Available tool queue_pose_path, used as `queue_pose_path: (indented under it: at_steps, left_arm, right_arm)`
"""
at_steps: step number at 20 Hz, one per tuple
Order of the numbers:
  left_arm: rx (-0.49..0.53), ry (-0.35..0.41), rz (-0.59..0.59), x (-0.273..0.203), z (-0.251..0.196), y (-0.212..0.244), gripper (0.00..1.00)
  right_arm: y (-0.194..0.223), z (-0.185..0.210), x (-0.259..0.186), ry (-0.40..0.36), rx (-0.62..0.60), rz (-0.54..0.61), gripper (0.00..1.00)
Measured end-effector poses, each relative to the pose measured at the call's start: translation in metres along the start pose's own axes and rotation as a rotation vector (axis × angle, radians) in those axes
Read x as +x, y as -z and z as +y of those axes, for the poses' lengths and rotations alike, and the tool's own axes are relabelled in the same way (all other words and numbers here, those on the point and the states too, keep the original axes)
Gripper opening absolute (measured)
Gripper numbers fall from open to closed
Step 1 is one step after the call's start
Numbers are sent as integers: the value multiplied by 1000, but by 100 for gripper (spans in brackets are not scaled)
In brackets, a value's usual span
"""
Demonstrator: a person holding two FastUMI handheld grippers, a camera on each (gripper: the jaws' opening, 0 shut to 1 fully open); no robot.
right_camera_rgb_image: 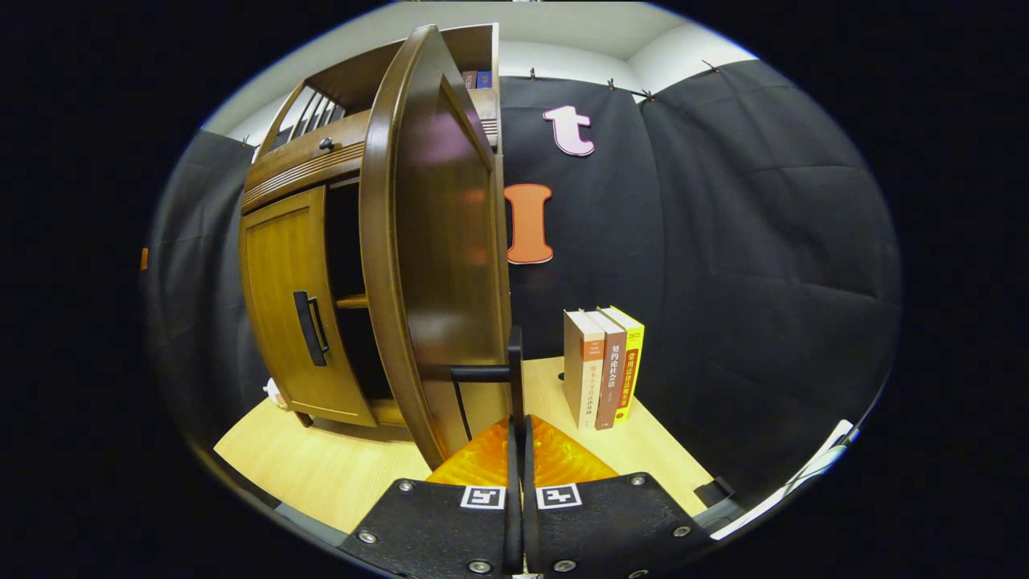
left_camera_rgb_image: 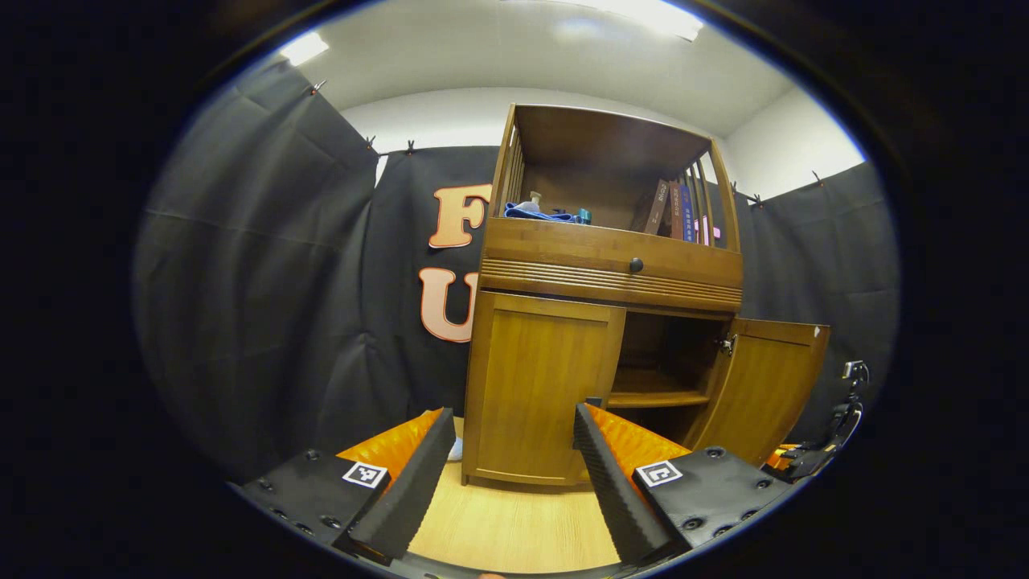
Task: Open the right door of the double-door shoe cabinet with the right hand, and open the left door with the left hand.
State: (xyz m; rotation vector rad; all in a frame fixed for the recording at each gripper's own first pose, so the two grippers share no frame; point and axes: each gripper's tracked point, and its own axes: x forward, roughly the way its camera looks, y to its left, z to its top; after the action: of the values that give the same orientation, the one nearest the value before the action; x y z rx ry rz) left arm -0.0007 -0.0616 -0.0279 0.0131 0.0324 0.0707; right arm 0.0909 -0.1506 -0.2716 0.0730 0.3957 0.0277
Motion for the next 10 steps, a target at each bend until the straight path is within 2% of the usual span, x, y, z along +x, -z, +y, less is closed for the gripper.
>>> queue_pose_path:
  at_steps: [1, 2, 4, 8, 10]
  left_arm:
    - [-2, -2, -1, 1, -5, 0, 94]
    - [-1, -5, -4, 2, -9, -2, 94]
    - [1, -12, -9, 5, -18, -1, 94]
    - [6, -10, -13, 14, -36, 2, 94]
    - [12, -8, -14, 24, -43, 7, 94]
  right_arm:
    - [-1, -4, 0, -14, 6, 4, 1]
    - [-2, -8, -2, -23, 4, -1, 7]
    - [-4, -25, -9, -18, -14, -7, 4]
    - [-8, -49, -36, -24, 53, -12, 7]
    - [-8, -62, -44, 1, 48, -19, 11]
